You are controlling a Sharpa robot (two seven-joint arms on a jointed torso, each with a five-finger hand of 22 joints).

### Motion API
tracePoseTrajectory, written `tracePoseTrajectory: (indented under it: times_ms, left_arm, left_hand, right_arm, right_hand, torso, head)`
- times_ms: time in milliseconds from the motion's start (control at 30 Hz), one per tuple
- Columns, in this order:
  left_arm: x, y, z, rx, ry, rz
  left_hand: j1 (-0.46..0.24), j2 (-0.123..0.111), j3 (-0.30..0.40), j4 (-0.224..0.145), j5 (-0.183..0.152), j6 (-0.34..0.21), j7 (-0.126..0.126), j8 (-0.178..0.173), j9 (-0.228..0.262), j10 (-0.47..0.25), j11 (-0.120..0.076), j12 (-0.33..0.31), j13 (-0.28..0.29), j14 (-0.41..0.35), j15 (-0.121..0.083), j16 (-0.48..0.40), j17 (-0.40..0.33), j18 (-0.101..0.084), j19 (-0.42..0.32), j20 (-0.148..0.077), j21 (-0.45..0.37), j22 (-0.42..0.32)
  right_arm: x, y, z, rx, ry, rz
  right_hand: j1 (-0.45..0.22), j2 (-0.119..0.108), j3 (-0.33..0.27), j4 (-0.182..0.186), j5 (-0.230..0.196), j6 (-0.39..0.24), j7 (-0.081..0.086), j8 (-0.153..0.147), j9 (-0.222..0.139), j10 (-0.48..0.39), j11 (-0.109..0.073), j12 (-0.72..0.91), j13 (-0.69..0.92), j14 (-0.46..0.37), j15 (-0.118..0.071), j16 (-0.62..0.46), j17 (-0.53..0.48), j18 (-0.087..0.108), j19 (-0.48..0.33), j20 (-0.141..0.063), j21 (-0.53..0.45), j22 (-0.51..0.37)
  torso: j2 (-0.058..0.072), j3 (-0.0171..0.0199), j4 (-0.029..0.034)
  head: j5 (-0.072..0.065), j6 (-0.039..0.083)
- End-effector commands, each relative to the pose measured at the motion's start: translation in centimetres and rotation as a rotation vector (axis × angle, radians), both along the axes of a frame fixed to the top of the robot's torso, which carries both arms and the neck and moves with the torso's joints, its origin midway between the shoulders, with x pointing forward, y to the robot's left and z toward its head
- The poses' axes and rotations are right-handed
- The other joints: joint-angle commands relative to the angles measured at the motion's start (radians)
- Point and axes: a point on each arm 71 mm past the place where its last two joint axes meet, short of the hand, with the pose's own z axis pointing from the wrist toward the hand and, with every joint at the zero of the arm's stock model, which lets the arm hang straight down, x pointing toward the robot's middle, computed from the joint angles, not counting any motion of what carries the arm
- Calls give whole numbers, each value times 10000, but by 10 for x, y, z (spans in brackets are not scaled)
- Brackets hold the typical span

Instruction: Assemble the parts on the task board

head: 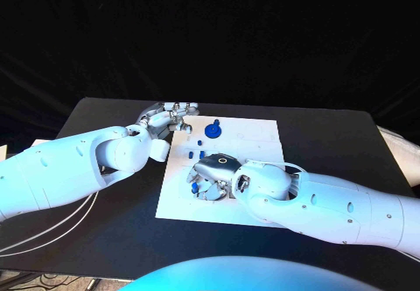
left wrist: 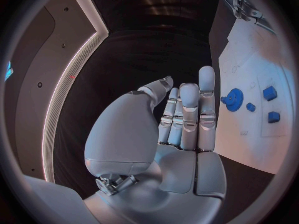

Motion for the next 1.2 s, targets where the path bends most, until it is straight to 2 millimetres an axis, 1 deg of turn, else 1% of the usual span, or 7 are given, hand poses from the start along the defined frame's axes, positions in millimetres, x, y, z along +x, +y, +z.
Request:
tracePoseTrajectory:
  times_ms: [33, 300, 467, 600, 867, 967, 1200]
  left_arm:
    - [-1, -2, 1, -100, -73, -180]
    - [-1, 2, 1, -14, -108, -103]
    - [-2, 4, 2, 118, -185, -78]
    - [-2, 7, 2, 209, -225, -35]
    - [-2, 7, 2, 233, -281, -23]
    - [-2, 6, 2, 233, -289, -23]
    - [-2, 5, 2, 212, -296, -63]
  left_hand:
    - [-27, 51, -74, -6, -63, -65, -15, 32, -7, -37, 2, 14, -15, -30, 47, 38, 15, 191, 35, 17, -54, -9]
    - [-27, 51, -74, -6, -63, -65, -15, 32, -7, -37, 2, 14, -15, -30, 47, 38, 15, 191, 35, 17, -54, -9]
    - [-28, 50, -85, -8, -64, -75, -14, 29, -9, -47, 3, 22, -16, -36, 48, 33, -4, 191, 38, 18, -58, -12]
    - [-28, 50, -85, -8, -64, -75, -14, 29, -9, -47, 3, 22, -16, -36, 48, 33, -4, 191, 38, 18, -58, -12]
    - [-29, 48, -91, -9, -65, -75, -15, 32, -8, -52, 4, 27, -16, -49, 49, 17, -40, 191, 38, 18, -61, -15]
    - [-29, 53, -95, -9, -64, -71, -21, 36, -7, -55, 3, 32, -16, -51, 49, 19, -38, 190, 37, 19, -64, -17]
    - [-33, 51, -102, -8, -65, -72, -23, 37, -7, -59, 2, 37, -16, -54, 50, 18, -43, 190, 37, 20, -67, -19]
  right_arm:
    - [1, -5, 7, 752, -571, -403]
    - [-4, -34, 30, 2088, -688, -777]
    - [2, -76, 50, 1807, 358, -1944]
    - [3, -118, 61, 1270, 919, -3177]
    - [1, -180, 48, 214, 1712, -5483]
    - [-3, -190, 39, -309, 1945, -6030]
    - [-9, -196, 24, -1249, 2027, -6447]
  right_hand:
    - [105, -19, -391, 29, 160, -271, 55, 0, 24, -239, 48, 177, 37, -72, 58, -102, -182, 94, -118, 12, -101, -161]
    - [409, 173, -741, -8, 542, 188, 80, 154, 98, 151, 13, 739, 97, -47, 29, -120, -312, 74, 23, 29, -19, -2]
    - [366, 362, -858, 124, 440, 390, -32, 156, 93, 729, -124, 1124, 148, 32, -67, 35, -157, 45, 156, -40, 94, 185]
    - [283, 452, -943, 293, 355, 595, -260, 208, 105, 1943, -436, 1853, 449, 341, -288, 865, 891, -107, 645, -219, 593, 1128]
    - [-362, 322, -1984, 1270, 1067, 997, -717, 707, 196, 2975, -939, 4496, 2628, 556, -707, 2138, 2431, -351, 1282, -677, 1360, 2498]
    - [-394, 558, -2711, 1958, 1698, 980, -705, 1080, 289, 2441, -976, 7830, 6266, 545, -868, 2575, 2976, -390, 1331, -760, 1546, 2813]
    - [-438, 627, -3656, 2769, 1609, 867, -802, 1494, 390, 2654, -968, 10019, 8870, 606, -736, 3066, 3706, -441, 1390, -701, 1699, 3106]
  torso:
    - [-5, 16, -6]
    - [-12, 11, -31]
    - [-26, -3, -53]
    - [-32, -28, -118]
    - [-49, -36, -269]
    - [-61, -35, -280]
    - [-60, -65, -230]
  head:
    - [-29, 19]
    - [-61, 57]
    - [-126, 81]
    - [-334, 135]
    - [-552, 211]
    - [-551, 225]
    - [-632, 236]
